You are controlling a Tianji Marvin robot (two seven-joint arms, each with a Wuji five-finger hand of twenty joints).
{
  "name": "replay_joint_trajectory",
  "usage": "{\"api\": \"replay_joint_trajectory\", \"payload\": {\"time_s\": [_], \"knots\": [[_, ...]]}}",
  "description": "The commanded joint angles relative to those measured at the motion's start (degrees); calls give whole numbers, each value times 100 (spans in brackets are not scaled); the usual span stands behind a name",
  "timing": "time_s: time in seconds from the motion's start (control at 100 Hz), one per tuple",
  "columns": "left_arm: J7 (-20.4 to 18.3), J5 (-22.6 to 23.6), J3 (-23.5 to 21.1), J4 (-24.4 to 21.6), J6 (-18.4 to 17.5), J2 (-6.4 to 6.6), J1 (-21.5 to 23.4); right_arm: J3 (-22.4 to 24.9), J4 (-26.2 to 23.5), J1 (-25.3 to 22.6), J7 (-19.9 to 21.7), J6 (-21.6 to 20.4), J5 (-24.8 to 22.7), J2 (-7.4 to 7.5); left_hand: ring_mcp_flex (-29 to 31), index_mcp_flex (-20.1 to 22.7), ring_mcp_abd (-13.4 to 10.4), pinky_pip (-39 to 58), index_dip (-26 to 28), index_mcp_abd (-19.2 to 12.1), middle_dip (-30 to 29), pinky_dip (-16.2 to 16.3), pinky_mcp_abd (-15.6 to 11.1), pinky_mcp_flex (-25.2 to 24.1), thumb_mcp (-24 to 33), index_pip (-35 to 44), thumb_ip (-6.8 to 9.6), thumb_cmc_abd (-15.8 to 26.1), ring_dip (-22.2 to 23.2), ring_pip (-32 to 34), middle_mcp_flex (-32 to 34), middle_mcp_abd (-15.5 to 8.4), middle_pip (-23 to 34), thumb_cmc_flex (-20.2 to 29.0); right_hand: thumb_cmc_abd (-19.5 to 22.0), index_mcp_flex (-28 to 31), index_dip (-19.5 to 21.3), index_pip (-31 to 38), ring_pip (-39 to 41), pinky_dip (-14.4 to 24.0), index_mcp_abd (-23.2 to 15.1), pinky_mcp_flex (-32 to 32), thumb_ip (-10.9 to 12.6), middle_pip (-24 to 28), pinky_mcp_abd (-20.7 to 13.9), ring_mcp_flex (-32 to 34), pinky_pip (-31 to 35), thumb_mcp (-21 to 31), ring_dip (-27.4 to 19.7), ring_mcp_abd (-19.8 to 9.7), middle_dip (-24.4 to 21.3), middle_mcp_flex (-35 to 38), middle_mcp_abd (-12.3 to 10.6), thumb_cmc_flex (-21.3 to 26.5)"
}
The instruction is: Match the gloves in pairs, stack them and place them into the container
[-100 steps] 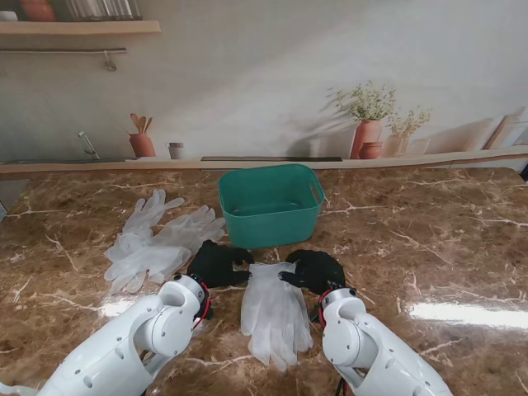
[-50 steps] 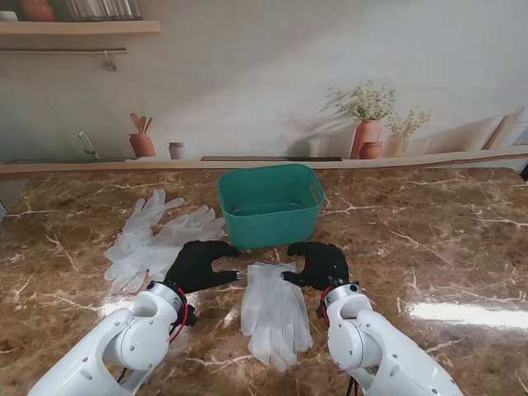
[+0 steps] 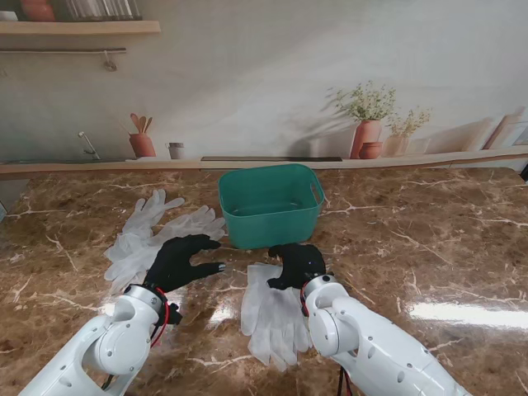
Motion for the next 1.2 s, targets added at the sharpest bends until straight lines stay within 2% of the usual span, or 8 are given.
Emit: {"api": "replay_joint_trajectory", "payload": {"time_s": [0.0, 0.2, 0.32, 0.36, 0.53, 0.65, 0.83, 1.19], "knots": [[-9, 15, -48, 28, -32, 35, 62, -117, 143, 98, 130, 162, 28, -87, -196, -155, -313, -190, -25, -14, -65, -94, -203, -19, -130, -83, 174, 242, -61, -146, -201, -183, -110, 139, -221, -380, -136, -188, 222, 272, 202, 73, -113, 89, -89, 109, 281, 238, 123, 65, -83, -60, 51, 74], [-23, 57, -120, 22, -40, 43, 81, -553, 410, 358, 142, 667, 89, -190, -185, -45, -354, -222, 33, -60, -71, -80, -193, -8, -190, 31, 183, 295, -69, -181, -185, -198, -118, 174, -550, -49, -229, 151, 1477, 452, 127, -497, -205, 2600, -305, -363, -114, 538, 1262, -197, 2292, 840, -530, 173], [36, 104, -118, 52, -41, 37, 64, -610, 484, 351, 53, 649, 68, -207, -149, 34, -388, -204, 68, -88, -70, -51, -171, -3, -222, 95, 186, 318, -68, -185, -146, -220, -113, 198, -925, 1443, 809, 1739, 2893, 605, -891, -797, -261, 3053, -390, -1297, -244, 742, 2352, -435, 3573, 873, -644, 471], [42, 110, -120, 60, -45, 37, 58, -606, 496, 332, 0, 608, 42, -205, -149, 56, -392, -205, 79, -96, -73, -47, -162, -12, -232, 112, 186, 323, -70, -191, -145, -237, -118, 201, -1125, 1890, 799, 2538, 2982, 722, -1232, -885, -992, 2860, -437, -1655, -251, 611, 2377, -460, 3783, 533, -593, 738], [35, 126, -128, 66, -45, 41, 49, -479, 465, 190, -151, 218, -28, -165, -139, 141, -406, -220, 118, -137, -76, -35, -140, -20, -253, 170, 186, 346, -75, -207, -122, -243, -124, 222, -1151, 2046, 1146, 3695, 1566, 839, -1990, -953, -1238, 1091, -453, -2032, -318, 453, 1028, -478, 1961, -256, -279, 1219], [40, 139, -128, 75, -64, 42, 41, -288, 460, 78, -444, -68, -26, -188, -119, 175, -396, -221, 130, -141, -78, -23, -114, -19, -260, 182, 187, 357, -74, -207, -104, -226, -127, 234, -1004, 1963, 1434, 3586, 1072, 780, -1989, 179, -1172, 868, -61, 188, 192, 506, 481, -119, 969, 1071, -243, 1424], [37, 148, -134, 91, -82, 43, 18, 32, 552, 16, -1006, -400, 229, -330, -95, 204, -377, -219, 148, -145, -78, -8, -94, -21, -267, 193, 185, 371, -73, -207, -73, -213, -126, 252, -833, 1947, 1303, 3635, 2138, 709, -1800, 1588, -1073, 1476, -37, 2254, 1789, 572, 1249, -286, 2042, 3026, -493, 1773], [7, 164, -127, 105, -108, 51, -38, 434, 802, 97, -1737, -984, 250, -416, -84, 218, -373, -249, 177, -156, -77, 1, -68, -28, -273, 200, 185, 397, -66, -205, -45, -203, -127, 277, -576, 1900, 1003, 3712, 2671, 608, -1850, 1307, -967, 1800, -209, 2075, 2027, 507, 1754, -397, 2454, 3065, -577, 1878]]}}
